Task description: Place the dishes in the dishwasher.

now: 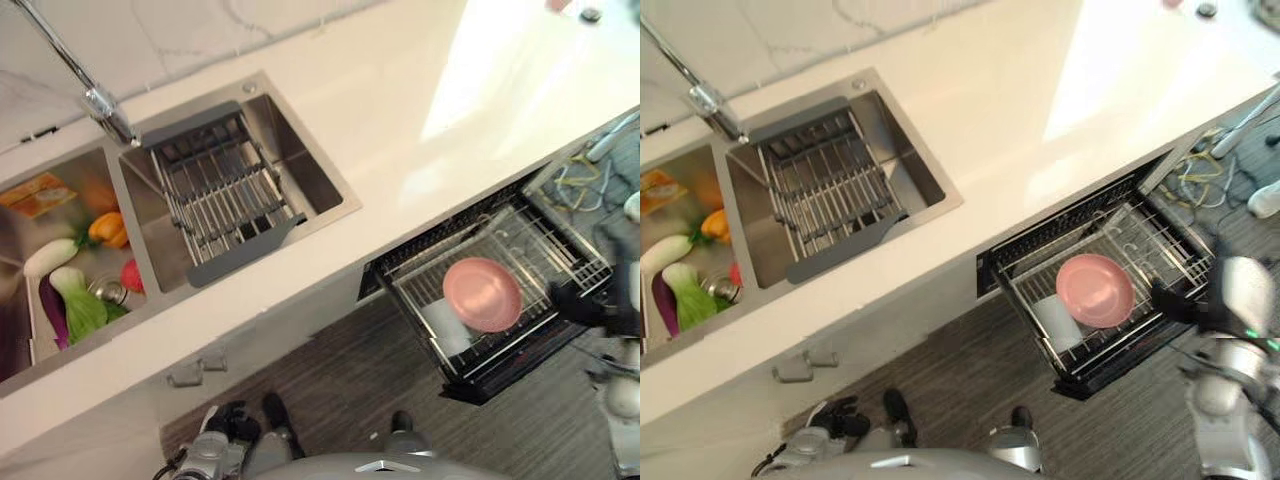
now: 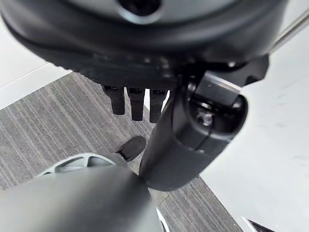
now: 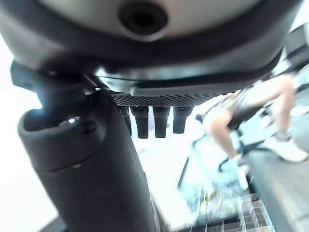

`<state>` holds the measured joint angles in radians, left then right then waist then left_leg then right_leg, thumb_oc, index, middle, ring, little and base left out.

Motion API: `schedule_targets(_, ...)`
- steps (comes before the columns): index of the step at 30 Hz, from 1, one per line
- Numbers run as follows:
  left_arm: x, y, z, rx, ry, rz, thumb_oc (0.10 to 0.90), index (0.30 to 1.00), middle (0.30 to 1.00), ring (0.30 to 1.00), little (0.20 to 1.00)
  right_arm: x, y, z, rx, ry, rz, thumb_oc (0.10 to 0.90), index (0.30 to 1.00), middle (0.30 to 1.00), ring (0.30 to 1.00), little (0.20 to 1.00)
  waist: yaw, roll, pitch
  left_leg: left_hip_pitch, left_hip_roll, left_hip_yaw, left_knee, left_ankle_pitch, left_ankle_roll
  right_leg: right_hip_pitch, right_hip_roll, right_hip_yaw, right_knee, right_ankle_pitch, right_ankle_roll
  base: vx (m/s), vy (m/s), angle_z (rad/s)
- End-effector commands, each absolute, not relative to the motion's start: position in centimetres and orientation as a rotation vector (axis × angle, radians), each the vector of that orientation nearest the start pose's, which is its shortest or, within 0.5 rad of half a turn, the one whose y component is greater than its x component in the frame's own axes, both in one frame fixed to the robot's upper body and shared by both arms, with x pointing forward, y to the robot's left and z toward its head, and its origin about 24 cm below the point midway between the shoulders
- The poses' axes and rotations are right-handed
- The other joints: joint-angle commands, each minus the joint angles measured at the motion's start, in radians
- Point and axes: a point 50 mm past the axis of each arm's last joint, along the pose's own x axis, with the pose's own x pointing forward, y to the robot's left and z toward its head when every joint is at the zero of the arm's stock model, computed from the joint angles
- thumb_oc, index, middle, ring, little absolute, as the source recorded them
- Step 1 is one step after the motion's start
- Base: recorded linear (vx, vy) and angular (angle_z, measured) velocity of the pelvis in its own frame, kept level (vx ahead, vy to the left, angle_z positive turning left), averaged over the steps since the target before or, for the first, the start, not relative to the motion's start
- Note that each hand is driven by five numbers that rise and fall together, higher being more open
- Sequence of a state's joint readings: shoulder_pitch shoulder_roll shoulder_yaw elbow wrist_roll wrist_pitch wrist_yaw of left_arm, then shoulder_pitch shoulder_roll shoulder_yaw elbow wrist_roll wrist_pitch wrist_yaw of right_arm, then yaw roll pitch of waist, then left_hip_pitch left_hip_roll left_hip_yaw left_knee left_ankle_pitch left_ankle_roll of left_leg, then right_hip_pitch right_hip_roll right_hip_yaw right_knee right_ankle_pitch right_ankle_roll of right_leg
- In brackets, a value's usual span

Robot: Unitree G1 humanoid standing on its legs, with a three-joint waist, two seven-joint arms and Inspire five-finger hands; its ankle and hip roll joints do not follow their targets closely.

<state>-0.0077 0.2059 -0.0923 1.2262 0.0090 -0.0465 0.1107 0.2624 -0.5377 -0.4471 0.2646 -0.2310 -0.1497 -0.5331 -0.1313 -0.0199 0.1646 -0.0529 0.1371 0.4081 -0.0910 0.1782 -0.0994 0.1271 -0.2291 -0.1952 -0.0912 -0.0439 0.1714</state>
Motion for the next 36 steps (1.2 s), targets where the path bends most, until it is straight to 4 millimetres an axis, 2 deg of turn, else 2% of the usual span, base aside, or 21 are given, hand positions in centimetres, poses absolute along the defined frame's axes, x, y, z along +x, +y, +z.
schedule_targets(1,5.9,21.6,-17.2,0.278,1.311,0.117,0.800,0.900,0.900,0.900,0.900,11.4,-42.0,6.5,-0.788,0.126,-1.204,0.400,0.300,0.300,0.300,0.300,-0.017,0.049,0.009,0.067,0.007,-0.031,0.007,-0.148,0.016,-0.044,0.027,0.035,0.026,-0.006,-0.005,0.02,-0.006,-0.09)
schedule_targets(3,5.6,21.4,-17.2,0.265,1.317,0.116,0.800,0.900,0.900,0.900,0.900,7.5,-43.3,2.9,-0.743,0.356,-1.301,0.400,0.300,0.300,0.300,0.300,-0.020,0.048,0.004,0.069,0.005,-0.034,0.006,-0.148,0.017,-0.041,0.028,0.032,0.027,-0.006,-0.004,0.01,-0.006,-0.02)
schedule_targets(4,5.6,21.4,-17.2,0.265,1.317,0.116,0.800,0.900,0.900,0.900,0.900,7.5,-43.3,2.9,-0.743,0.356,-1.301,0.400,0.300,0.300,0.300,0.300,-0.020,0.048,0.004,0.069,0.005,-0.034,0.006,-0.148,0.017,-0.041,0.028,0.032,0.027,-0.006,-0.004,0.00,0.000,0.00)
schedule_targets(5,5.3,21.4,-17.3,0.259,1.329,0.117,0.800,0.900,0.900,0.900,0.900,4.9,-43.5,0.2,-0.668,0.513,-1.361,0.400,0.300,0.300,0.300,0.300,-0.017,0.047,0.004,0.071,0.002,-0.041,0.006,-0.154,0.016,-0.033,0.027,0.025,0.027,-0.011,-0.004,0.00,0.000,0.00)
schedule_targets(6,5.3,21.3,-17.3,0.264,1.330,0.110,0.800,0.900,0.900,0.900,0.900,3.9,-43.2,-1.5,-0.629,0.602,-1.359,0.400,0.300,0.300,0.300,0.300,-0.014,0.048,0.005,0.070,0.000,-0.046,0.006,-0.152,0.016,-0.032,0.026,0.022,0.026,-0.011,-0.004,0.02,-0.017,0.07)
schedule_targets(7,5.2,21.3,-17.3,0.258,1.335,0.110,0.800,0.900,0.900,0.900,0.900,3.7,-42.7,-2.6,-0.586,0.644,-1.347,0.400,0.300,0.300,0.300,0.300,-0.012,0.049,0.006,0.068,-0.001,-0.048,0.005,-0.152,0.016,-0.030,0.025,0.017,0.027,-0.011,-0.004,-0.01,-0.011,0.10)
schedule_targets(10,5.2,21.3,-17.3,0.257,1.334,0.112,0.800,0.900,0.900,0.900,0.900,3.8,-42.8,-2.6,-0.585,0.642,-1.345,0.400,0.300,0.300,0.300,0.300,-0.013,0.049,0.005,0.065,0.000,-0.048,0.004,-0.147,0.017,-0.033,0.026,0.017,0.026,-0.007,-0.005,0.00,-0.002,0.02)
schedule_targets(11,5.1,21.5,-17.3,0.256,1.335,0.119,0.800,0.900,0.900,0.900,0.900,4.3,-40.8,-5.4,-0.465,0.727,-1.250,0.400,0.300,0.300,0.300,0.300,0.002,0.054,0.011,0.059,-0.008,-0.063,0.004,-0.145,0.015,-0.029,0.022,0.004,0.026,-0.008,-0.004,-0.01,0.007,-0.10)
schedule_targets(13,5.4,21.8,-17.2,0.253,1.310,0.121,0.800,0.900,0.900,0.900,0.900,7.4,-38.9,-6.6,-0.479,0.737,-1.038,0.400,0.300,0.300,0.300,0.300,0.020,0.063,0.026,0.051,-0.019,-0.082,0.004,-0.143,0.016,-0.026,0.016,-0.011,0.028,-0.008,-0.003,-0.02,0.013,0.15)
schedule_targets(15,5.5,22.3,-17.1,0.250,1.300,0.138,0.800,0.900,0.900,0.900,0.900,10.5,-37.9,-5.9,-0.535,0.669,-0.903,0.400,0.300,0.300,0.300,0.300,0.031,0.069,0.033,0.036,-0.025,-0.097,0.004,-0.137,0.017,-0.030,0.011,-0.024,0.030,-0.005,-0.004,-0.04,0.021,0.50)
schedule_targets(16,5.5,22.3,-17.1,0.250,1.300,0.138,0.800,0.900,0.900,0.900,0.900,10.5,-37.9,-5.9,-0.535,0.669,-0.903,0.400,0.300,0.300,0.300,0.300,0.031,0.069,0.033,0.036,-0.025,-0.097,0.004,-0.137,0.017,-0.030,0.011,-0.024,0.030,-0.005,-0.004,-0.03,0.021,0.28)
schedule_targets(18,5.6,22.9,-16.9,0.260,1.290,0.155,0.800,0.900,0.900,0.900,0.900,15.1,-36.8,-4.5,-0.617,0.577,-0.743,0.400,0.300,0.300,0.300,0.300,0.057,0.082,0.044,0.018,-0.039,-0.125,0.004,-0.137,0.020,-0.028,0.000,-0.049,0.034,-0.006,-0.002,-0.03,0.039,0.31)
schedule_targets(19,5.6,22.9,-16.9,0.260,1.290,0.155,0.800,0.900,0.900,0.900,0.900,15.1,-36.8,-4.5,-0.617,0.577,-0.743,0.400,0.300,0.300,0.300,0.300,0.057,0.082,0.044,0.018,-0.039,-0.125,0.004,-0.137,0.020,-0.028,0.000,-0.049,0.034,-0.006,-0.002,-0.03,0.032,0.34)
schedule_targets(21,5.5,23.2,-16.8,0.255,1.288,0.163,0.800,0.900,0.900,0.900,0.900,18.9,-36.2,-2.4,-0.691,0.479,-0.645,0.400,0.300,0.300,0.300,0.300,0.082,0.093,0.046,-0.004,-0.051,-0.153,0.004,-0.131,0.022,-0.027,-0.009,-0.081,0.038,-0.003,-0.002,-0.01,0.026,0.35)
schedule_targets(22,5.5,23.2,-16.8,0.255,1.288,0.163,0.800,0.900,0.900,0.900,0.900,18.9,-36.2,-2.4,-0.691,0.479,-0.645,0.400,0.300,0.300,0.300,0.300,0.082,0.093,0.046,-0.004,-0.051,-0.153,0.004,-0.131,0.022,-0.027,-0.009,-0.081,0.038,-0.003,-0.002,0.00,0.042,0.52)
schedule_targets(23,5.3,23.5,-16.8,0.257,1.293,0.167,0.800,0.900,0.900,0.900,0.900,21.3,-35.7,-0.6,-0.745,0.400,-0.588,0.400,0.300,0.300,0.300,0.300,0.101,0.096,0.049,-0.013,-0.061,-0.172,0.004,-0.129,0.024,-0.023,-0.014,-0.101,0.041,-0.005,-0.001,0.01,0.028,0.46)
schedule_targets(26,5.0,23.9,-16.7,0.260,1.298,0.171,0.800,0.900,0.900,0.900,0.900,23.5,-35.2,1.2,-0.801,0.319,-0.543,0.400,0.300,0.300,0.300,0.300,0.121,0.098,0.051,-0.027,-0.069,-0.191,0.004,-0.126,0.025,-0.021,-0.018,-0.119,0.041,-0.006,-0.002,0.01,0.019,0.42)
schedule_targets(29,4.5,24.1,-16.7,0.268,1.307,0.157,0.800,0.900,0.900,0.900,0.900,27.6,-33.6,5.5,-0.902,0.140,-0.450,0.400,0.300,0.300,0.300,0.300,0.163,0.102,0.056,-0.059,-0.079,-0.227,0.004,-0.116,0.023,-0.017,-0.024,-0.157,0.037,-0.006,-0.002,0.01,0.022,0.28)
schedule_targets(32,4.5,24.2,-16.7,0.270,1.301,0.147,0.800,0.900,0.900,0.900,0.900,31.3,-30.6,10.2,-1.007,-0.070,-0.336,0.400,0.300,0.300,0.300,0.300,0.194,0.104,0.066,-0.086,-0.083,-0.248,0.004,-0.104,0.018,-0.022,-0.025,-0.179,0.035,-0.006,-0.004,0.01,0.025,0.34)
schedule_targets(33,4.5,24.2,-16.7,0.270,1.301,0.147,0.800,0.900,0.900,0.900,0.900,31.3,-30.6,10.2,-1.007,-0.070,-0.336,0.400,0.300,0.300,0.300,0.300,0.194,0.104,0.066,-0.086,-0.083,-0.248,0.004,-0.104,0.018,-0.022,-0.025,-0.179,0.035,-0.006,-0.004,-0.01,0.008,0.04)
schedule_targets(36,5.6,24.5,-16.4,0.276,1.270,0.148,0.800,0.900,0.900,0.900,0.900,34.0,-26.0,13.9,-1.139,-0.275,-0.169,0.400,0.300,0.300,0.300,0.300,0.223,0.098,0.077,-0.113,-0.082,-0.261,0.004,-0.096,0.010,-0.028,-0.022,-0.192,0.030,-0.004,-0.006,-0.01,0.012,0.07)
